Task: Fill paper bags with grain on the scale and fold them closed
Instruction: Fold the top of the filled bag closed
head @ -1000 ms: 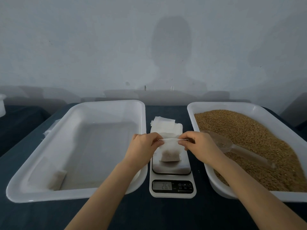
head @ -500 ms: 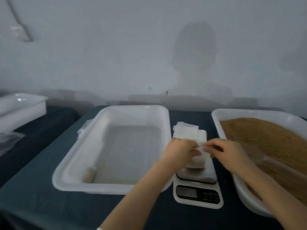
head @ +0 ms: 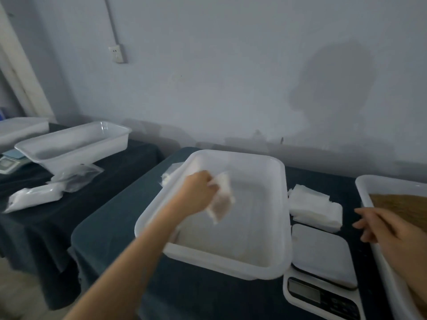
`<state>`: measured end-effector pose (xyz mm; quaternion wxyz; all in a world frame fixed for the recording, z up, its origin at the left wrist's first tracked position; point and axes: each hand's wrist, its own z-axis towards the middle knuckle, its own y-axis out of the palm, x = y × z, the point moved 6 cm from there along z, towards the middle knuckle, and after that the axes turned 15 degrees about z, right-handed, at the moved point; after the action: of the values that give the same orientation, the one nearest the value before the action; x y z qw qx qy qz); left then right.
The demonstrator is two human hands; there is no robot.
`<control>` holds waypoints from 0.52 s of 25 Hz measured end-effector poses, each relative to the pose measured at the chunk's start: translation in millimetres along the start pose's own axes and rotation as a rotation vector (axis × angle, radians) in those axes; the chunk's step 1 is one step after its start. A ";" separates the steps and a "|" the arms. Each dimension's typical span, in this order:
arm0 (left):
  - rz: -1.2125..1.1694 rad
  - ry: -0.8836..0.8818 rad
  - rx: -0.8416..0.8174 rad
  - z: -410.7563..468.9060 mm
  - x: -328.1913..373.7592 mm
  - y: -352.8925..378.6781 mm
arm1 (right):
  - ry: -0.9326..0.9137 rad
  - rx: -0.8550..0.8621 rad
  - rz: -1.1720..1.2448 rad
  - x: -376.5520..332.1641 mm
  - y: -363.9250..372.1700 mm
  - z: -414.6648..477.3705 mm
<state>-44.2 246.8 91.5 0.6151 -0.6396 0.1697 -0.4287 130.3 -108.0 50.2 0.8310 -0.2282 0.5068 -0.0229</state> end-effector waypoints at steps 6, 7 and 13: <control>0.086 -0.273 -0.494 -14.0 -96.5 44.3 | -0.010 -0.038 0.041 -25.6 7.4 -3.8; 0.077 -0.292 -0.524 -15.4 -102.9 46.4 | -0.012 -0.033 0.048 -24.4 7.1 -3.1; 0.318 -0.296 -0.505 -13.8 -109.4 37.7 | -0.036 -0.016 0.068 -22.6 6.2 -2.7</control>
<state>-105.9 312.4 17.5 0.5143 -0.7926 0.2774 -0.1742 115.8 -97.3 65.5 0.8383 -0.2179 0.4995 0.0136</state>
